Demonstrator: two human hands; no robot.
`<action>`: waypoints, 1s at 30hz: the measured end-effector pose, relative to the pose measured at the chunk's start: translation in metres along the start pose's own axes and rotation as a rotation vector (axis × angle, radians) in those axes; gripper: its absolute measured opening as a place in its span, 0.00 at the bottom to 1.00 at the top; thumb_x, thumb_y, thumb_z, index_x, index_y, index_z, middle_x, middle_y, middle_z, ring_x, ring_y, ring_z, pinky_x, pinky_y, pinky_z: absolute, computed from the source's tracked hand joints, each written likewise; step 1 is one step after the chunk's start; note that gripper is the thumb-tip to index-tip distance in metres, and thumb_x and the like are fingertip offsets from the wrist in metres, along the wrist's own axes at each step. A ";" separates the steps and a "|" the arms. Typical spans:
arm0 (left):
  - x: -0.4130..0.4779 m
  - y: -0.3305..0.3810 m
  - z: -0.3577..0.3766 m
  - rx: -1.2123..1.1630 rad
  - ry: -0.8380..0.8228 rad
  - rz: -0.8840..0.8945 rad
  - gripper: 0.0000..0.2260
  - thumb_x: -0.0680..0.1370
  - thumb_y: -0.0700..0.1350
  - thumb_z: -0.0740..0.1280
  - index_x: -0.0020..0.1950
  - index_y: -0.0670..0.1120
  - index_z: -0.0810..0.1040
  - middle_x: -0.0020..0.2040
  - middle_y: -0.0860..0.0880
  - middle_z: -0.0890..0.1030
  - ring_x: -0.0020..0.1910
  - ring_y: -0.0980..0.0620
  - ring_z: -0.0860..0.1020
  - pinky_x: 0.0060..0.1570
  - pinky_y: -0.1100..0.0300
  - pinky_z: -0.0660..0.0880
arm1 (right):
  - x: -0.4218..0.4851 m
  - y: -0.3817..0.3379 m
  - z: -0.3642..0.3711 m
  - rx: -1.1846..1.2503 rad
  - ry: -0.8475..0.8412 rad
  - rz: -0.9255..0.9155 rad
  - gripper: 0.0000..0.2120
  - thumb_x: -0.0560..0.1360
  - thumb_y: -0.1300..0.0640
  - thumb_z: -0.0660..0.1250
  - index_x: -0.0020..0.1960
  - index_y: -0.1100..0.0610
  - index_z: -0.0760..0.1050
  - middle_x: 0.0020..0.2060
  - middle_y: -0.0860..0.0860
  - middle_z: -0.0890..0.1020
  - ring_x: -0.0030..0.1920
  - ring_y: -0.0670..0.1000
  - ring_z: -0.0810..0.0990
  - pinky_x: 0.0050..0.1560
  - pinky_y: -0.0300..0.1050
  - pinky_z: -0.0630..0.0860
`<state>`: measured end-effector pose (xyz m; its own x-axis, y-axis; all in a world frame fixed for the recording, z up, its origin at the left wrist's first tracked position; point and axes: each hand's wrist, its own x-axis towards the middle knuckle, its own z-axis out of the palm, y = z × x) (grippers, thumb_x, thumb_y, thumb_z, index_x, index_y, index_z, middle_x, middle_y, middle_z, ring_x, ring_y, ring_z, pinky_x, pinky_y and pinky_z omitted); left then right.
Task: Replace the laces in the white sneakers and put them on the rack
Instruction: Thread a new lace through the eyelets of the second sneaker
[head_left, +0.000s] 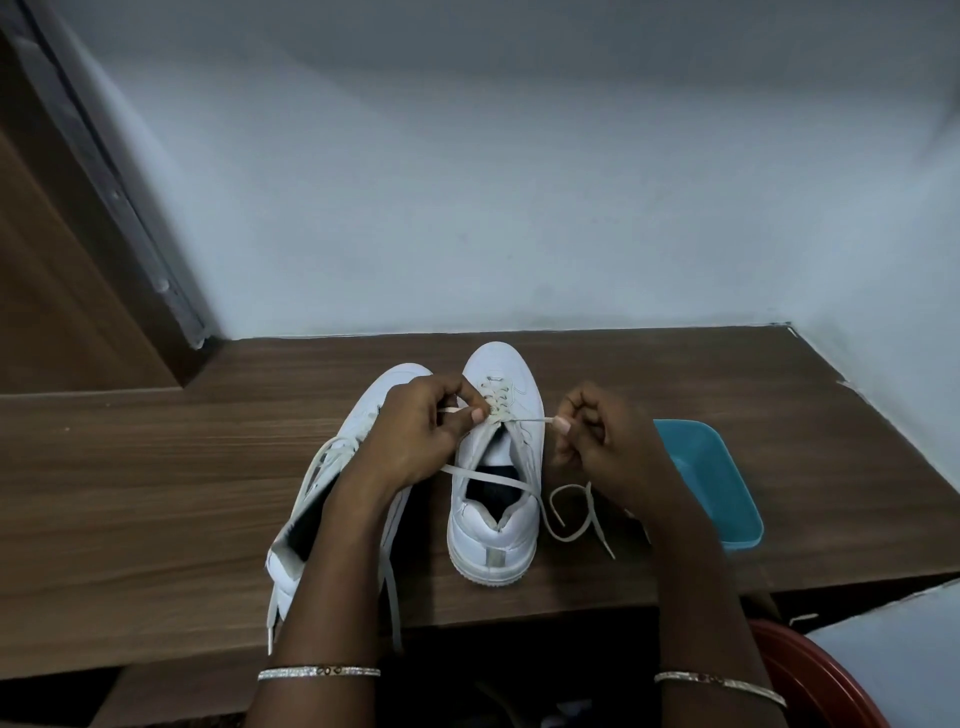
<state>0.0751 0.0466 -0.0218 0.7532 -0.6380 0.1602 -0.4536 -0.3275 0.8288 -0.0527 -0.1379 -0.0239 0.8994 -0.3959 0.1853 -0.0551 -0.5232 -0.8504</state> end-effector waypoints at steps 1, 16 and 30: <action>0.001 -0.001 0.000 0.015 0.022 -0.007 0.02 0.75 0.48 0.71 0.43 0.56 0.82 0.43 0.43 0.82 0.42 0.44 0.79 0.47 0.45 0.77 | -0.001 0.001 -0.001 -0.024 0.002 0.002 0.06 0.79 0.66 0.65 0.43 0.60 0.72 0.29 0.51 0.81 0.29 0.49 0.81 0.33 0.41 0.77; -0.003 -0.004 -0.007 0.201 0.086 0.000 0.06 0.76 0.47 0.72 0.39 0.48 0.82 0.31 0.58 0.78 0.34 0.59 0.76 0.33 0.71 0.66 | -0.008 0.002 -0.003 -0.082 -0.044 0.120 0.07 0.77 0.66 0.66 0.42 0.58 0.74 0.27 0.52 0.80 0.23 0.49 0.78 0.26 0.45 0.78; -0.003 0.023 0.006 -0.812 -0.057 -0.144 0.14 0.82 0.47 0.61 0.42 0.42 0.80 0.51 0.42 0.84 0.27 0.54 0.65 0.27 0.67 0.64 | -0.001 -0.019 0.013 0.549 -0.092 0.208 0.12 0.81 0.56 0.64 0.44 0.61 0.80 0.23 0.47 0.65 0.25 0.46 0.59 0.25 0.37 0.59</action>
<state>0.0596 0.0367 -0.0065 0.7422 -0.6701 0.0130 0.1480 0.1828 0.9720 -0.0475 -0.1181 -0.0145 0.9290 -0.3684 -0.0352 -0.0241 0.0348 -0.9991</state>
